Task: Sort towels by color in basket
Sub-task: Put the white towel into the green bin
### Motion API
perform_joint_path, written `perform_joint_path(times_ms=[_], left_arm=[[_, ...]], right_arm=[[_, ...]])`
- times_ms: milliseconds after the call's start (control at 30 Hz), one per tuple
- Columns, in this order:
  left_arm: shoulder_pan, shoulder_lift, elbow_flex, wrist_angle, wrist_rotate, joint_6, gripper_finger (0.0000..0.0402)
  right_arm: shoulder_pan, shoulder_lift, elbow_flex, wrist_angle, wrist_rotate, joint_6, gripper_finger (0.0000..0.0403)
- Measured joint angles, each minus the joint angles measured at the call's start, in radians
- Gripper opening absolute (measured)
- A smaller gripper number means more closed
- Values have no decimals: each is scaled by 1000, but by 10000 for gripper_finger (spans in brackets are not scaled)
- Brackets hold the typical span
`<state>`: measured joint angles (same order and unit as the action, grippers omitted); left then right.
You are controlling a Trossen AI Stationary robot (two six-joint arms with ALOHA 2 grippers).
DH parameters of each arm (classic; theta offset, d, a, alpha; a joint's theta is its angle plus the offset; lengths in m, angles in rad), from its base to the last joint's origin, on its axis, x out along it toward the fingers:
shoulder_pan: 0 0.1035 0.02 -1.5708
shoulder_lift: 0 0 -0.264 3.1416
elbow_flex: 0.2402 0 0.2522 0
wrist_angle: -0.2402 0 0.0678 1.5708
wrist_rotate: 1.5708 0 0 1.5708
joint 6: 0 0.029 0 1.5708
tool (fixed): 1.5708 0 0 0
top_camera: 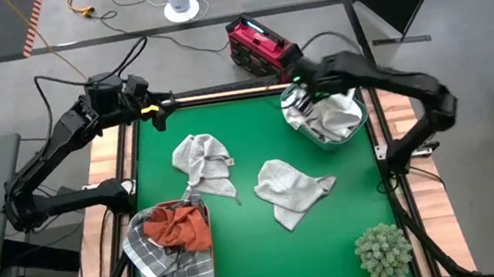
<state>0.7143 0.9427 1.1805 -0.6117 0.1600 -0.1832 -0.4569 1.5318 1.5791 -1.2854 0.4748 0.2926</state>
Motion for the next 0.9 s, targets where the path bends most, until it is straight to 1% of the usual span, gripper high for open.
perform_joint_path(times_ms=[33, 133, 233, 333, 367, 467, 500, 600, 700, 767, 833, 900], left_arm=[[0, 0, 0, 0, 0, 2, 242], [-1, -6, 0, -10, 0, 3, 242], [-2, -16, 0, -26, 4, 3, 242], [-2, -24, 0, -52, 20, 3, 242], [-2, -29, 0, -67, 21, 3, 242], [-2, -47, 0, -98, 22, -1, 242], [-2, -53, 0, -109, 21, -1, 242], [-2, -70, 0, -127, 18, -2, 242], [-2, -79, 0, -134, 11, -3, 242], [-2, -80, 0, -134, 8, -4, 242], [-2, -80, 0, -134, 8, -4, 242], [-2, -80, 0, -133, 8, -4, 242]], right_arm=[[1, 34, 0, 4, -22, -3, 23], [-22, 120, -1, -29, -39, -6, 23], [-79, 174, 0, -65, -77, -9, 23], [-146, 220, -9, -94, -86, -43, 23], [-168, 225, -23, -77, -111, -53, 23], [-236, 208, -106, 48, -283, -55, 23], [-251, 200, -142, 96, -322, -50, 23], [-260, 195, -244, 207, -352, -32, 23], [-239, 210, -328, 343, -414, -20, 22], [-223, 231, -370, 413, -421, -7, 22], [-210, 257, -388, 442, -420, -6, 30], [-206, 283, -392, 445, -420, -10, 49]])
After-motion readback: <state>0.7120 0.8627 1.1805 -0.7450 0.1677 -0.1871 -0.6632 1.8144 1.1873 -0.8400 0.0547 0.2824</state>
